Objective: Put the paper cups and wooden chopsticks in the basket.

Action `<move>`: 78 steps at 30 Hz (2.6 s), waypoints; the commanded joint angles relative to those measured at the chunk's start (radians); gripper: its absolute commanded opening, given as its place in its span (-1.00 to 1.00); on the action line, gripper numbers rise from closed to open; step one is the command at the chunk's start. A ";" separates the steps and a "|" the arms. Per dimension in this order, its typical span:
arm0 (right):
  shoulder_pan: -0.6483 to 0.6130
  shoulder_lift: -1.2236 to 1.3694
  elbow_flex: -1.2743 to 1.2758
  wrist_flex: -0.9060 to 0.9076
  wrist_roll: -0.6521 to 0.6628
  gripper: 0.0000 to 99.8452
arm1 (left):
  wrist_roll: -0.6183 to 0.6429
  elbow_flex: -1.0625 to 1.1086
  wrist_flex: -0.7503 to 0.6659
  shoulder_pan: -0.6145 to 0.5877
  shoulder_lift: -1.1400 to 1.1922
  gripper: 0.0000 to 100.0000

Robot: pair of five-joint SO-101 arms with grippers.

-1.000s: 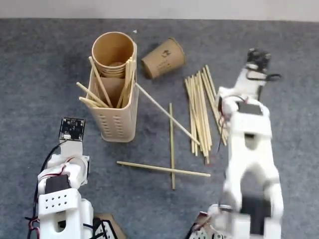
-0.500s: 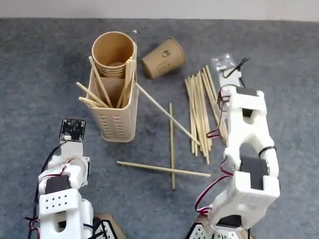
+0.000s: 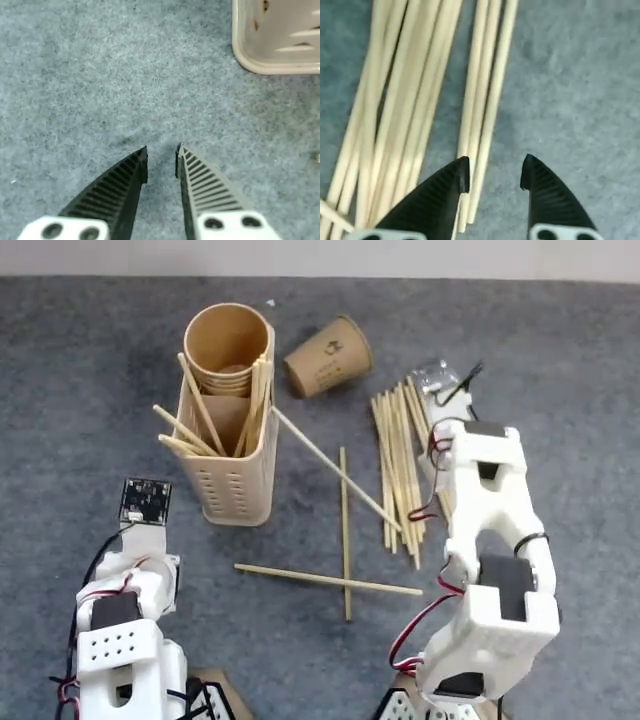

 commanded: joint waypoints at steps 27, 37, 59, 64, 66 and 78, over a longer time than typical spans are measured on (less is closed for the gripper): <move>-0.027 -0.341 -0.162 0.070 -0.384 -0.99 | 0.002 -0.005 -0.015 0.013 -0.012 -0.75; -0.305 -0.677 -0.147 -0.243 -0.496 -0.99 | 0.002 -0.005 -0.015 0.010 -0.012 -0.75; -0.788 -0.670 0.467 -1.547 -0.505 -0.99 | 0.000 -0.007 -0.015 0.008 -0.012 -0.75; -0.794 -0.564 0.529 -1.638 -0.651 -0.99 | 0.000 -0.007 -0.015 0.008 -0.012 -0.75; -0.776 -0.529 0.553 -1.638 -0.671 -0.99 | 0.000 -0.007 -0.015 0.008 -0.012 -0.75; -0.657 -0.486 0.575 -1.722 -0.798 -0.99 | 0.000 -0.007 -0.015 0.008 -0.012 -0.75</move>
